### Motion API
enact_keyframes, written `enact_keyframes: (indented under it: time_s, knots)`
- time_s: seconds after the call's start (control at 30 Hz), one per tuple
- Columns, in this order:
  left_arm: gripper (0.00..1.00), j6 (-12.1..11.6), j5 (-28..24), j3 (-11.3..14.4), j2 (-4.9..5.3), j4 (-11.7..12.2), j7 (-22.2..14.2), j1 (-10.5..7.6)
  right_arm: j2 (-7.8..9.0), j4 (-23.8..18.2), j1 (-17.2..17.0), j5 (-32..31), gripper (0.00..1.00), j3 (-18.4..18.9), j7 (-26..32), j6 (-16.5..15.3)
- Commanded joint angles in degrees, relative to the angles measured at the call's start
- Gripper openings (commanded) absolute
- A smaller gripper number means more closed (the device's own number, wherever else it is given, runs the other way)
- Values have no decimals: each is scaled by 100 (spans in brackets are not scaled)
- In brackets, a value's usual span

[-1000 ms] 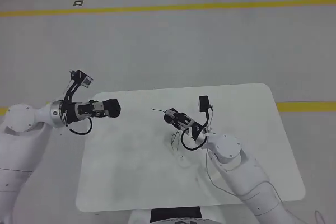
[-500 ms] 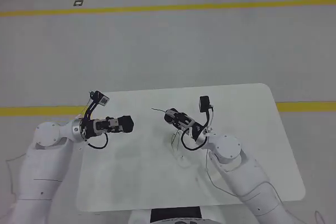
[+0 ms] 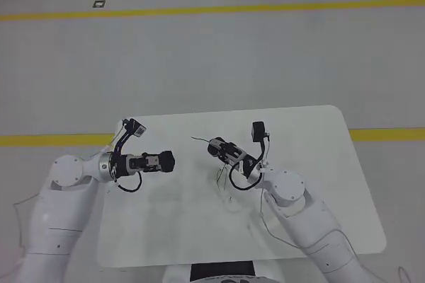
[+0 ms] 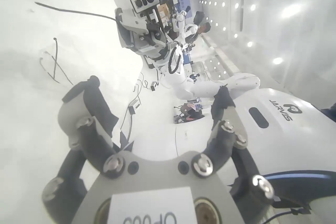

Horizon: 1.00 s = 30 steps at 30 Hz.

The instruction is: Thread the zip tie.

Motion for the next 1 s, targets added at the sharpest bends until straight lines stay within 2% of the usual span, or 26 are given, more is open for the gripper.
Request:
enact_keyframes:
  time_s: [0.0,0.07,0.13,0.33,0.4,0.7,0.73,0.8,0.9,0.97]
  knots:
    - [100,-1,-48,158,48,130,-1,-33,0,-14,-18,-6,0,5,-25,-36]
    - [100,-1,-49,307,96,264,-1,-110,6,-20,-11,55,0,27,101,-91]
    - [100,-1,-277,443,135,460,-1,-188,24,-26,3,88,0,68,335,-177]
    - [100,-1,-567,757,221,777,-1,-469,55,40,53,471,0,116,1106,-371]
    - [100,-1,-632,830,226,804,-1,-508,54,73,101,548,0,89,1242,-373]
    - [100,-1,-632,830,226,804,-1,-508,55,78,109,538,0,89,1237,-375]
    - [100,34,-602,846,223,809,157,-492,55,78,109,538,0,89,1237,-375]
    - [100,5,-384,924,231,823,176,-499,55,56,93,665,0,40,1465,-554]
    - [100,-1,-603,1030,216,931,11,-534,63,153,117,946,0,32,1914,-837]
    - [100,-1,-707,1163,203,980,-1,-569,68,253,161,1085,0,3,2178,-895]
